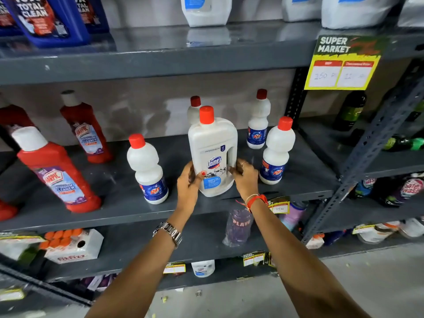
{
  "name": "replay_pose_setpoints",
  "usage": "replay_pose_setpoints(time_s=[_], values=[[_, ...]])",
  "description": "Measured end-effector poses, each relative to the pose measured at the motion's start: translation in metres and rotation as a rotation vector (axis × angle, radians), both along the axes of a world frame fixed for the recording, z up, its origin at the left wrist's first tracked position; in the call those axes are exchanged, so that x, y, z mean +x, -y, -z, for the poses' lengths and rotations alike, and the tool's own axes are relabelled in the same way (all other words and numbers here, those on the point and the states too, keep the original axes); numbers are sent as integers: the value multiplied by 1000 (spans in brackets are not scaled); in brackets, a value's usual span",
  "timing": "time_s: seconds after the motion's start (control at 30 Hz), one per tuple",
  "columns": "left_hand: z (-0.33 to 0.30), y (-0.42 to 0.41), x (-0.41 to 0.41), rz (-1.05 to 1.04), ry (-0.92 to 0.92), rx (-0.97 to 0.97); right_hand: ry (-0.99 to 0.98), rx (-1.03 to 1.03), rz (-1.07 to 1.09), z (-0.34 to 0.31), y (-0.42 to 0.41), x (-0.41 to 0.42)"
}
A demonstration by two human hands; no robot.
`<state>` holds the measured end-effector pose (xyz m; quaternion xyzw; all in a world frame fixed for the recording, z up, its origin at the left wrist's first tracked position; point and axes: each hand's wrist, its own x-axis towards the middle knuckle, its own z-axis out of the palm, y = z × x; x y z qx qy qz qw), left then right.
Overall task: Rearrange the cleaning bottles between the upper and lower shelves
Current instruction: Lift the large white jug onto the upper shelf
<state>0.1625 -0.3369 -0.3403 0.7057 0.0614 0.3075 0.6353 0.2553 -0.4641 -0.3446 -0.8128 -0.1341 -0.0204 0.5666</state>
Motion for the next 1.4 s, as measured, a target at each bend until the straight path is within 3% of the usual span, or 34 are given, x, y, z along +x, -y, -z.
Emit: replay_pose_setpoints(time_s=[0.23, 0.47, 0.8, 1.0, 1.23, 1.4], values=[[2, 3, -34, 120, -13, -27, 140, -26, 59, 5, 22, -38], [-34, 15, -62, 153, 82, -50, 293, 102, 41, -22, 45, -80], [-150, 32, -76, 138, 369, 39, 601, 302, 129, -139, 62, -92], [-249, 35, -70, 85, 477, 198, 626, 435, 142, -226, 60, -86], [-342, 28, -36, 49, 416, 229, 797, 330, 306, -322, 48, -60], [-367, 10, -2, -1, 383, 177, 729, 260, 305, -351, 24, -27]])
